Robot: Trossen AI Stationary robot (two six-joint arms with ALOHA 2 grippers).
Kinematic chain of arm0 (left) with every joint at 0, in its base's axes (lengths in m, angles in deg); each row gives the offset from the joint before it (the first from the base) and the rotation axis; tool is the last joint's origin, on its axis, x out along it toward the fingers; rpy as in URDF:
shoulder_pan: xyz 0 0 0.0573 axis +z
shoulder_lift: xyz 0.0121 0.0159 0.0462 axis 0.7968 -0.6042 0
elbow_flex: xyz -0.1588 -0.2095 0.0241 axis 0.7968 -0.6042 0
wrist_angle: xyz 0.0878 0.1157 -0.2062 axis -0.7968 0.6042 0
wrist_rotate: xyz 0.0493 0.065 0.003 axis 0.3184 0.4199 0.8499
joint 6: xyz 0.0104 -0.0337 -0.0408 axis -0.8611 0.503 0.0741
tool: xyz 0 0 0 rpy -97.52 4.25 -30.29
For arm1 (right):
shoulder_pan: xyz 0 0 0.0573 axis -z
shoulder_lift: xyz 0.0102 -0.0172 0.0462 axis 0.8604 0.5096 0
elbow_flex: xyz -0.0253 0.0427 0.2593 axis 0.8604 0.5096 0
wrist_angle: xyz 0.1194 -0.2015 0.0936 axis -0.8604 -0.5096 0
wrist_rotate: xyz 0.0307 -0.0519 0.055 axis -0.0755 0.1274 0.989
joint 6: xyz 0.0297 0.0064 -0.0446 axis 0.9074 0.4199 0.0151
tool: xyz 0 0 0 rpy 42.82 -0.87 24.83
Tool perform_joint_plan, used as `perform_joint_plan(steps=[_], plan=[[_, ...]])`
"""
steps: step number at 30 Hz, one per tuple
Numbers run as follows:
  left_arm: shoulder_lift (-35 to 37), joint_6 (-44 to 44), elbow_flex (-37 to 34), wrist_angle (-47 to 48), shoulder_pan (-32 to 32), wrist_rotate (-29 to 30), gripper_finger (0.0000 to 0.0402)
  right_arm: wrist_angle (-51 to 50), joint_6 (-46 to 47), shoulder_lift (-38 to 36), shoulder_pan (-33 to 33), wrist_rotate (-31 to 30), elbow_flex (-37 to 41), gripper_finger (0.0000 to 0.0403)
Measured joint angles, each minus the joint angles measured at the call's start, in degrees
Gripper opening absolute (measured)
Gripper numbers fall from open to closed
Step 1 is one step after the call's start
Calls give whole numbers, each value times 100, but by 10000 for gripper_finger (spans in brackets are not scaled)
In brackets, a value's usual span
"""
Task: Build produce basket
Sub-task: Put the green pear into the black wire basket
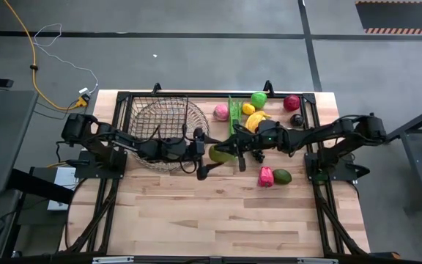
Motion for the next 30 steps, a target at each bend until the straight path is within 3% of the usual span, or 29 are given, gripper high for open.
perform_joint_plan(steps=[14, 21, 30], plan=[[0, -94, 0, 193, 4, -519, 392, 325, 2, 5, -27, 2, -15, 2], [0, -7, 0, 138, 4, -500, 390, 328, 1, 4, -26, -2, -15, 2], [0, 119, 0, 104, 0, -498, 333, 331, 39, 2, -24, -46, -15, 3]])
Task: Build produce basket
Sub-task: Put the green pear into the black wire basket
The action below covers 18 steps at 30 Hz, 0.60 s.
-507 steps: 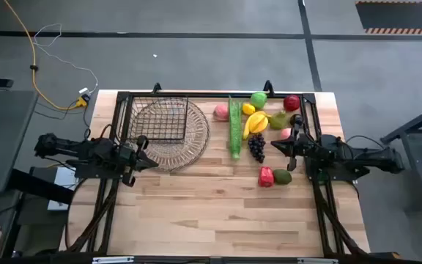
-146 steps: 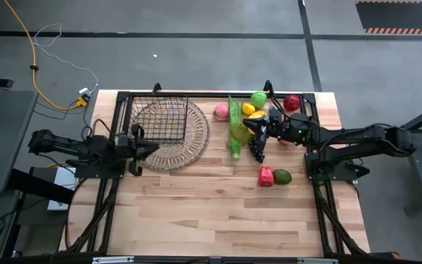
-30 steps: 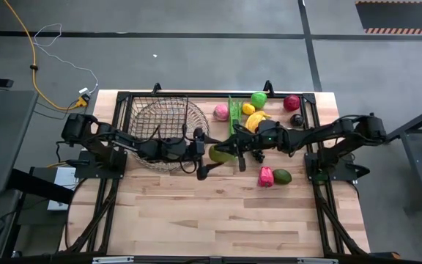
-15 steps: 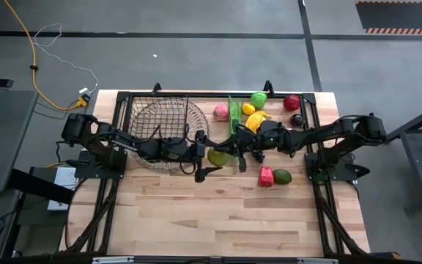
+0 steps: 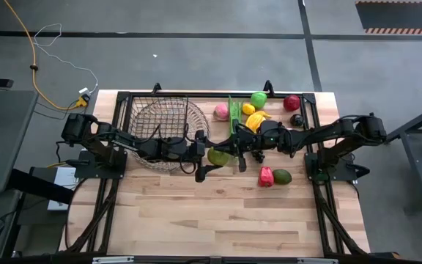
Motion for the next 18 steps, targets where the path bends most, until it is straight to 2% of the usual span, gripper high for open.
perform_joint_plan(steps=[4, 7, 13, 18], plan=[[0, -13, 0, 2, -2, 1, 333, 0, 0, 0, -2, -19, 0, 10], [0, -13, 0, 73, -2, 77, 333, 12, -2, 0, 0, -116, 0, 30], [122, -152, -2, 750, 32, 766, 333, 37, -117, -3, 2, -371, 0, 110], [563, -164, -4, 1581, 82, 1280, 333, -249, -388, -254, 2, -793, 0, 170]])
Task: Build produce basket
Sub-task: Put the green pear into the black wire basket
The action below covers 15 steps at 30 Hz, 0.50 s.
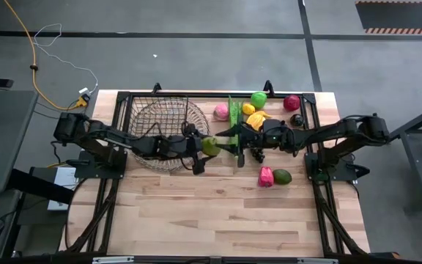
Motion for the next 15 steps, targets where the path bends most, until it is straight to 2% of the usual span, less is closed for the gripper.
perform_joint_plan(steps=[2, 7, 12, 15], plan=[[243, 42, 0, 417, 27, 159, 333, -258, -20, -161, -2, -233, 0, 185], [1015, 189, -50, 1375, 32, 699, 331, -803, -63, -442, -19, -308, 2, 199], [2075, 396, -616, 1400, 28, 1493, 331, -1007, -147, -487, -89, -667, 4, 200], [2710, 640, -948, 1461, 92, 2264, 331, -1056, -85, -487, -90, -907, 4, 200]])
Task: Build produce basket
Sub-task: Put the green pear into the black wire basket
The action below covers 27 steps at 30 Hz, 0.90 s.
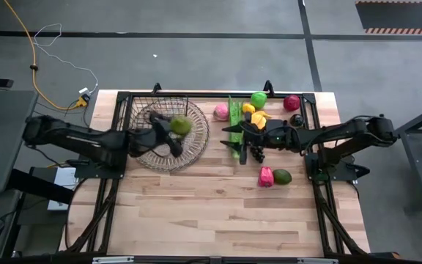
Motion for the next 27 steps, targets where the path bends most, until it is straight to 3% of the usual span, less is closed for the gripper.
perform_joint_plan(steps=[2, 4, 10, 16, 20, 27], plan=[[327, 102, -83, 154, 178, 464, 330, 11, 122, 0, 3, -114, 0, 200], [520, 269, 30, 565, 475, 501, 330, 11, 226, 0, 29, -275, 0, 200], [353, 1440, 743, 2776, 1596, -328, 334, 9, 372, 0, 138, -388, 0, 200], [-294, 2294, 834, 4025, 2463, -442, 337, -168, 631, 0, 234, -391, 0, 200], [-735, 2986, 834, 4486, 2846, -519, 338, -289, 643, 0, 247, -393, 0, 200], [-1301, 3669, 814, 4460, 3197, -460, 339, -291, 737, 0, 245, -391, 2, 200]])
